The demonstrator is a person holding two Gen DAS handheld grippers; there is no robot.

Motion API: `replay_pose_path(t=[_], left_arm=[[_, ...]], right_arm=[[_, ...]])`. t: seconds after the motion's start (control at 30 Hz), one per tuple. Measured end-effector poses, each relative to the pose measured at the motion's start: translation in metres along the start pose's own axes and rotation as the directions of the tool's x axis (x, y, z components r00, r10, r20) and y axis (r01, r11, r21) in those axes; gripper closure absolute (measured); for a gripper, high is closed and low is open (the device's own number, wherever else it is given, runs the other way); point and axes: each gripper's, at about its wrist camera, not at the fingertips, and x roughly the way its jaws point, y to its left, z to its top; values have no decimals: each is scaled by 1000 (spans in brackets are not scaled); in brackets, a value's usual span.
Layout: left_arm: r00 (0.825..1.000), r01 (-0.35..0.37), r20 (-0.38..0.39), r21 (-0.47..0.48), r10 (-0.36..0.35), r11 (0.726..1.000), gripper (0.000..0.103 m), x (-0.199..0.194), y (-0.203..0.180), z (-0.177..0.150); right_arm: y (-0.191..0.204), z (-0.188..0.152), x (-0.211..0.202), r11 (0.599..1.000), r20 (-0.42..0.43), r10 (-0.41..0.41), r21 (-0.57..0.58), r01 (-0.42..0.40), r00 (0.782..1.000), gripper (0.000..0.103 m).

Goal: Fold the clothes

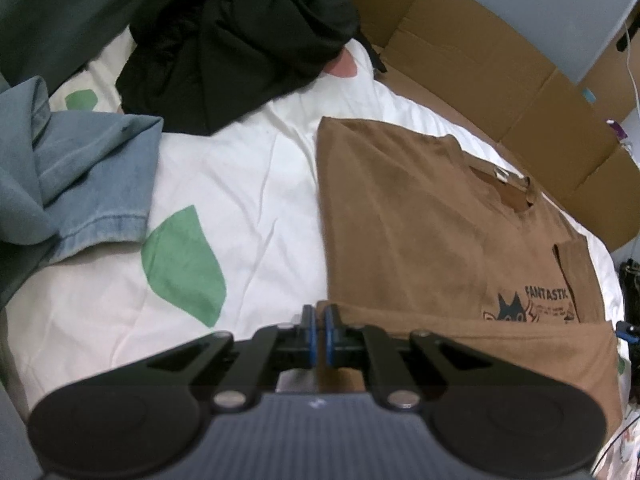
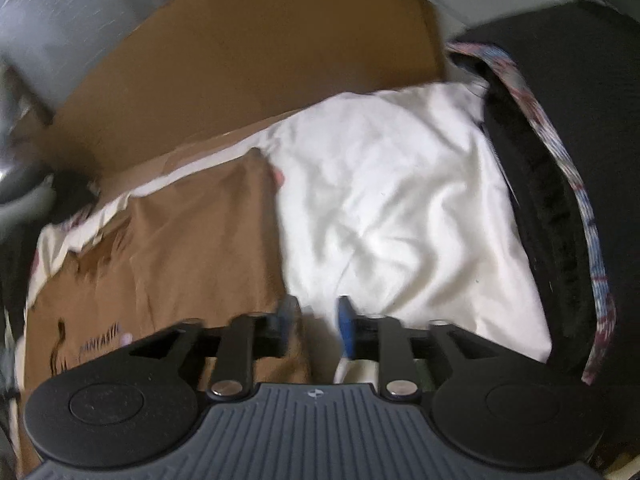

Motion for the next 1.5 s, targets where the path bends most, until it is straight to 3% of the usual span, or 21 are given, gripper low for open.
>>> replay_pose_path(t=[0.17, 0.33, 0.4, 0.57, 0.63, 0.77, 0.8, 0.87, 0.93, 1.1, 1.5], left_arm=[[1000, -2, -8, 6, 2, 1000, 98, 2, -2, 0], [1000, 12, -28, 23, -11, 1000, 94, 2, -3, 0], [999, 13, -31, 20, -12, 1000, 89, 2, -2, -1], [999, 29, -31, 29, -28, 999, 64, 1, -3, -2], [999, 32, -33, 41, -30, 999, 63, 3, -5, -3], [999, 31, -41, 55, -28, 998, 66, 10, -9, -4], [999, 28, -45, 51, -26, 998, 70, 11, -9, -4], [998, 22, -54, 42, -20, 999, 92, 14, -8, -5], [999, 16, -52, 33, -14, 999, 94, 12, -7, -6], [1000, -8, -6, 63, 9, 998, 96, -4, -13, -11], [992, 25, 123, 30, -29, 999, 98, -56, -21, 5]], right_arm=[[15, -4, 9, 994, -39, -29, -104, 24, 999, 67], [20, -3, 18, 990, -71, -36, -139, 26, 997, 67], [19, -2, 18, 990, -67, -34, -141, 24, 997, 67], [19, -2, 20, 990, -68, -29, -143, 19, 997, 67], [19, -2, 21, 990, -66, -28, -138, 18, 997, 67], [22, -1, 22, 989, -62, -27, -145, 17, 998, 72], [24, -1, 22, 989, -60, -26, -149, 17, 998, 78], [25, -2, 20, 988, -50, -31, -152, 23, 998, 92], [27, -1, 17, 987, -43, -33, -156, 26, 999, 98], [32, 1, 5, 985, -21, -44, -166, 40, 999, 99], [56, 14, -50, 977, 84, -53, -204, 69, 995, 99]])
